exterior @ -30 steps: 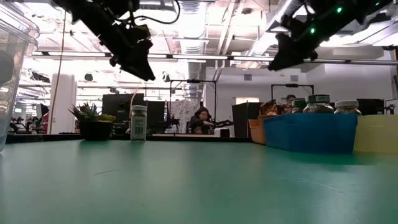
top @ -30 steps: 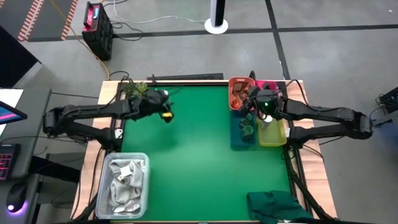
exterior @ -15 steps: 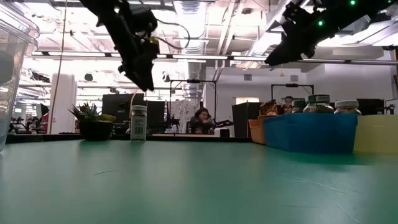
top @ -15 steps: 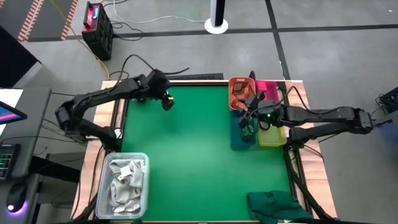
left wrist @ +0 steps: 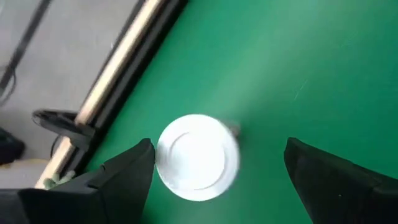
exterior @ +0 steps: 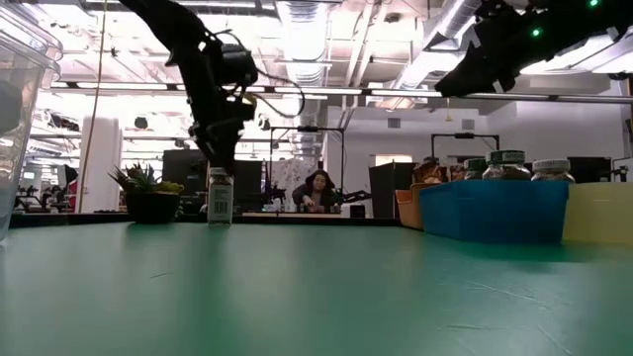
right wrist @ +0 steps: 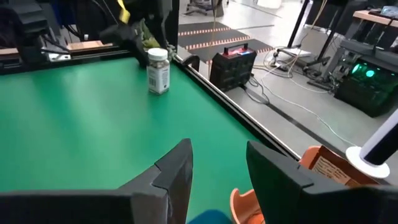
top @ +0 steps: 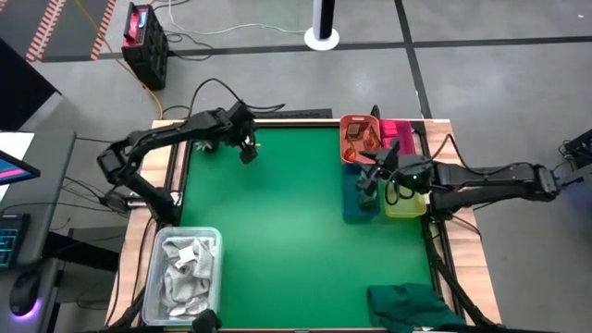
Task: Sort spices by type
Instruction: Put the white seasoning bottle into the yellow bin
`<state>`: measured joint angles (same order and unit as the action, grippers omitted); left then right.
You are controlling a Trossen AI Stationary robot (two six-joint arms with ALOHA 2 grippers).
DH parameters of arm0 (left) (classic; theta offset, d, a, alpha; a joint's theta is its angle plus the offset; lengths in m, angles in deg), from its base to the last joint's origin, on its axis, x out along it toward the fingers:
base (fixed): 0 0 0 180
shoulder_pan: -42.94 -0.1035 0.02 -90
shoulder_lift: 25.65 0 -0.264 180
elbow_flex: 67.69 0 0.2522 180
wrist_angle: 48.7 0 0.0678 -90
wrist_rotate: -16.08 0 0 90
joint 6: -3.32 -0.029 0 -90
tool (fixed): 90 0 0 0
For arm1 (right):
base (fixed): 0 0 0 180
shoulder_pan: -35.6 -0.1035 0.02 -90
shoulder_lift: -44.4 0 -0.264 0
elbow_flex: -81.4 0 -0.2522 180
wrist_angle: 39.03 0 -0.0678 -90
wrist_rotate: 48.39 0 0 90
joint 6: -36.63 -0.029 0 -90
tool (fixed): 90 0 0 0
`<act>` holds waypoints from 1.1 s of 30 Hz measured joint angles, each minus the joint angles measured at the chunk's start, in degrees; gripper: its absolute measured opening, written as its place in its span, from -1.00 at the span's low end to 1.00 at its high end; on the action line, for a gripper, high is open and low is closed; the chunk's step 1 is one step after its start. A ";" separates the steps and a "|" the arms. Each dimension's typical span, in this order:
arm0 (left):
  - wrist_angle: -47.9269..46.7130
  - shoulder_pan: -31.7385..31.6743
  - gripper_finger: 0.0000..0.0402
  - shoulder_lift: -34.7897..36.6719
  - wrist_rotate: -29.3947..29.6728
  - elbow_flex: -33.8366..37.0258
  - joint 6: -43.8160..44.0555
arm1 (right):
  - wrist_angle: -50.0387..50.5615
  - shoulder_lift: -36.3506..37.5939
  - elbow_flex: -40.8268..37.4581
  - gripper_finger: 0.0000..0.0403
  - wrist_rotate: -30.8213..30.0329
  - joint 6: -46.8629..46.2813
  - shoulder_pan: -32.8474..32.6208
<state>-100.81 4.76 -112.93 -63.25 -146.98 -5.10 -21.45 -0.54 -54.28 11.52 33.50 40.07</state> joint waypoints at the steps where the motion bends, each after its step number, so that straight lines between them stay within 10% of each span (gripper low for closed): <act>1: -0.35 -0.34 0.71 -0.59 -0.14 0.00 -0.15 | 0.11 0.34 -0.08 -0.11 0.00 0.00 0.00; 12: 0.00 -0.17 0.69 -3.48 0.53 -0.02 -2.39 | 0.07 0.42 -0.09 -0.11 0.02 0.83 -1.88; 23: -1.24 1.71 -0.04 -3.31 0.49 -0.04 -2.50 | -0.02 0.41 -0.09 -0.11 0.02 1.68 -1.77; 33: -3.26 6.01 -0.04 -3.20 -2.63 -0.09 0.94 | 0.75 -0.09 -0.09 -0.11 1.67 0.46 -2.53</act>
<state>-104.07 10.77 -116.13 -65.88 -147.07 -4.16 -20.71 -0.63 -54.36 13.19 33.96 37.55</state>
